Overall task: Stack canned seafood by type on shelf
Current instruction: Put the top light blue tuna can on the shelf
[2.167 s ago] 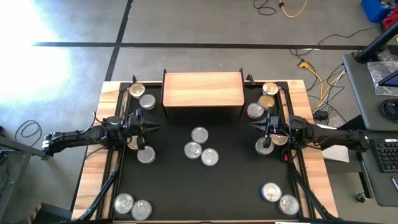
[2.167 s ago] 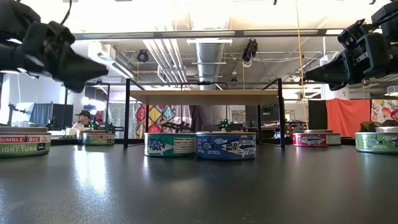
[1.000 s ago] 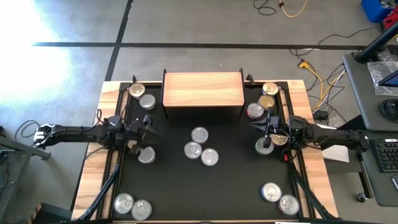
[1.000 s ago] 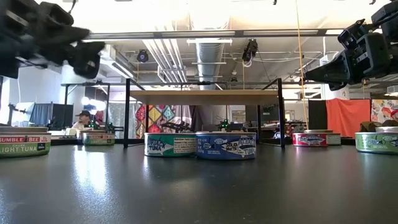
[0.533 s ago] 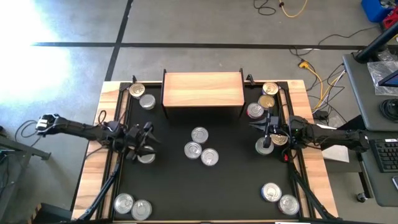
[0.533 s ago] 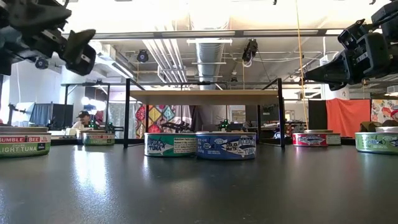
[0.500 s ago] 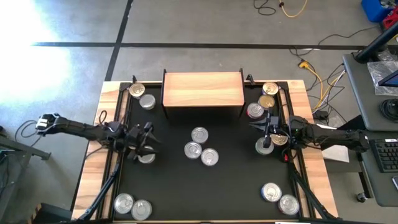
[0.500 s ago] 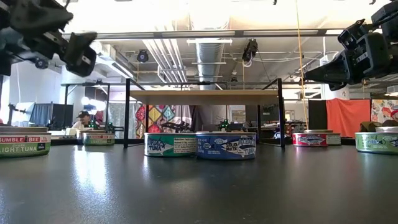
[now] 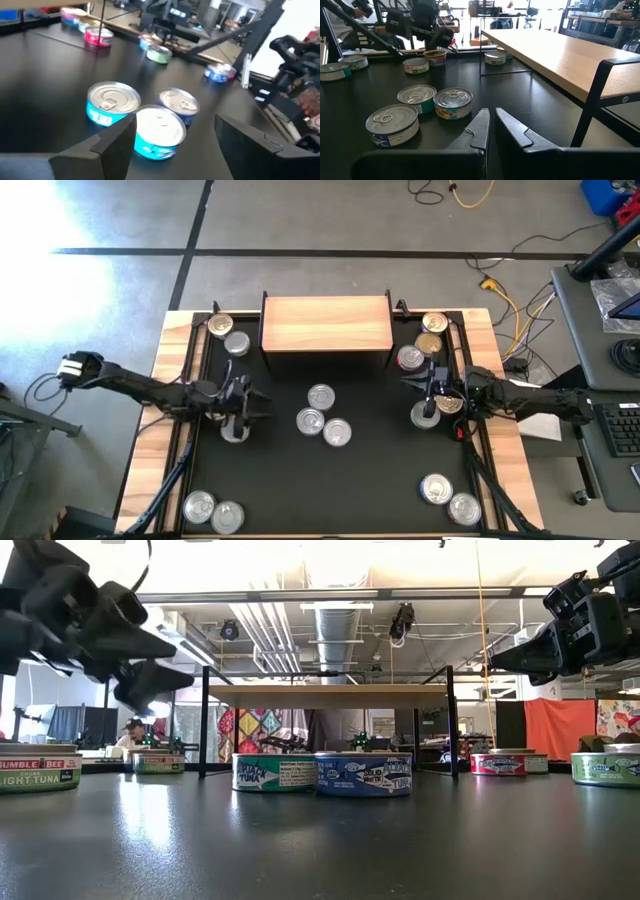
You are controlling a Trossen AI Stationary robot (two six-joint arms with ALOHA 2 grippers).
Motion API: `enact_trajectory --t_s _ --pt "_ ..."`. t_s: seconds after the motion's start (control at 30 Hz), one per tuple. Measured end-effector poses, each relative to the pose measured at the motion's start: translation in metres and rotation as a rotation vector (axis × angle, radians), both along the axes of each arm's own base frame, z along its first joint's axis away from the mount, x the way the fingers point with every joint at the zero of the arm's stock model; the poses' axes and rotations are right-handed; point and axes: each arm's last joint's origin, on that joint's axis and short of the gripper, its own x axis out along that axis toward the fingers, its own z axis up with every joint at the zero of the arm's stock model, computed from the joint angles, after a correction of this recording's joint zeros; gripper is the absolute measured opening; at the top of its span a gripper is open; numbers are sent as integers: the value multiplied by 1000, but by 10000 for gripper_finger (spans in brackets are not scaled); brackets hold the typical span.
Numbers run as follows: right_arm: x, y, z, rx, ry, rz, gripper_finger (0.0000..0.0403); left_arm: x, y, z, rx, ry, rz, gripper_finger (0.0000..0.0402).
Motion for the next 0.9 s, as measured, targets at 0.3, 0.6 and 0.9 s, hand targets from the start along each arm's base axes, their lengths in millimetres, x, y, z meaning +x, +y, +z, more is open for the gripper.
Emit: enact_trajectory --t_s 0.3,0.6,0.9 --pt "0 0 0 0 0 0 18 6 -14 -14 28 75 -241 254" --pt "0 0 0 0 0 0 18 20 -20 -19 26 57 -258 278" --pt "0 0 0 0 0 0 18 63 -25 -30 95 171 -141 321"
